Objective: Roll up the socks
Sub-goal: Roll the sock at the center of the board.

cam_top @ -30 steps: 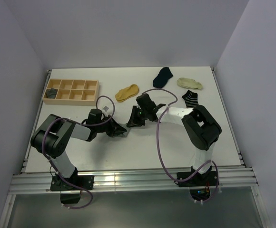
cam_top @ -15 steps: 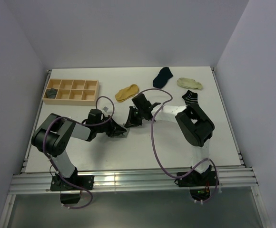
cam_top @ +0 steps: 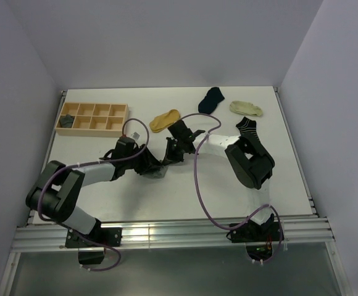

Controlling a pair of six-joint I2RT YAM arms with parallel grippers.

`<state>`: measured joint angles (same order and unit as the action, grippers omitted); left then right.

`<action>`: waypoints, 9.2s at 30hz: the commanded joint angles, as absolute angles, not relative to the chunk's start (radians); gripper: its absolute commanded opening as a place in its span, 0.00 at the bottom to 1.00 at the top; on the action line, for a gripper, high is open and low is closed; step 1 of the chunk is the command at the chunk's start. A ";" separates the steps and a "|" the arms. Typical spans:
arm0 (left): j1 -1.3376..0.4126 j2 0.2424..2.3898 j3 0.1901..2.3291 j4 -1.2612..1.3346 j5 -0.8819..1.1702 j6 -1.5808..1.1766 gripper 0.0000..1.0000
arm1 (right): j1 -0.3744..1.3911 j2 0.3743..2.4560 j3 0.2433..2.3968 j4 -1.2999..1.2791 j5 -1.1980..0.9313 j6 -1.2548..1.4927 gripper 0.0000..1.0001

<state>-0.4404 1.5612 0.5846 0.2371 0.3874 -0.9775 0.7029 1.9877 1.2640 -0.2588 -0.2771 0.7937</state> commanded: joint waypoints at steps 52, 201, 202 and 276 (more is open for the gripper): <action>-0.838 1.319 0.582 0.052 -0.231 -0.814 0.00 | 0.655 1.724 1.016 -0.042 -0.235 0.808 0.20; -0.997 1.581 0.772 0.147 -0.368 -0.221 0.58 | 0.607 1.914 1.023 -0.183 -0.354 0.718 0.09; -1.006 1.583 0.775 0.152 -0.376 -0.213 0.58 | 0.607 1.913 1.023 -0.183 -0.356 0.718 0.09; -0.537 1.901 0.862 0.100 0.607 -0.775 0.00 | 0.565 1.667 0.841 0.156 -0.362 0.833 0.18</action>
<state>-0.5476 1.8614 0.8936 0.1471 0.5823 -0.7692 0.5587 1.6466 0.7879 0.0937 -0.3565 0.8207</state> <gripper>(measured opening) 0.225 0.180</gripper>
